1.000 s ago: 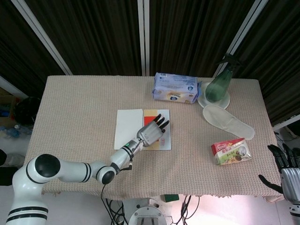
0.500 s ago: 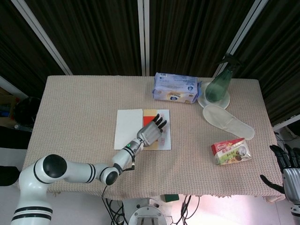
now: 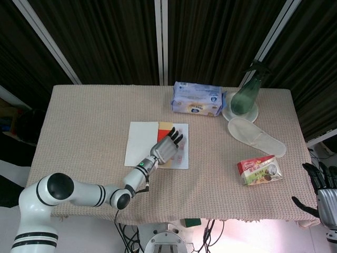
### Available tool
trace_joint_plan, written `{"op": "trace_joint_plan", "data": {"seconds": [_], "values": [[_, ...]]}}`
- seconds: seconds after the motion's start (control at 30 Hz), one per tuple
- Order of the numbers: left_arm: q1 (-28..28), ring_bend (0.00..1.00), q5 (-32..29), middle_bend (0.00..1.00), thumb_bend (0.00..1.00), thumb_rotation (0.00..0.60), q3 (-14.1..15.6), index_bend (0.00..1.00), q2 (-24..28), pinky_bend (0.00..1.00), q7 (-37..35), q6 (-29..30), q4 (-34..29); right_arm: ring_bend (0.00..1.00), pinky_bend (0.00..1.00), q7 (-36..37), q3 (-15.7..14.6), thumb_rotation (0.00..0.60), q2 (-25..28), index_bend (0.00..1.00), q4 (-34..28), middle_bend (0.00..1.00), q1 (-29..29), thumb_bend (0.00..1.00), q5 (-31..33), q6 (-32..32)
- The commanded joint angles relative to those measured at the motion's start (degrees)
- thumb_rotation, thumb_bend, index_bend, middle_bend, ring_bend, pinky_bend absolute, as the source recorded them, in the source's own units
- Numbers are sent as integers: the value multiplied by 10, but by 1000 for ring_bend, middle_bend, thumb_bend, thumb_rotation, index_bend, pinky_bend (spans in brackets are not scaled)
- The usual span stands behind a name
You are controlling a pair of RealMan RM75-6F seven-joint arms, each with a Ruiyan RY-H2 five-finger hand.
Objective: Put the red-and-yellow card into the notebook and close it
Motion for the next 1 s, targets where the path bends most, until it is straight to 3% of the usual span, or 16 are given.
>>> {"op": "trace_joint_plan", "data": {"seconds": [0.03, 0.43, 0.73, 1.0], "values": [[2, 0, -4, 0, 571, 600, 1, 335, 7, 49, 2, 6, -10, 15, 136, 1, 0, 600, -1, 134, 1, 125, 0, 74, -1, 0], [0, 0, -2, 0, 569, 600, -16, 332, 10, 49, -26, 3, -22, 14, 136, 4, -1, 600, -1, 134, 4, 125, -1, 74, 1, 1], [-14, 0, 1, 0, 570, 600, -38, 302, -13, 49, -55, -25, 35, 14, 136, 3, 2, 600, 2, 134, 1, 125, 0, 74, 6, -1], [-16, 0, -11, 0, 569, 600, -27, 303, -29, 49, -52, -39, 73, 14, 136, 0, 2, 600, 4, 134, -2, 125, 1, 74, 9, -6]]}}
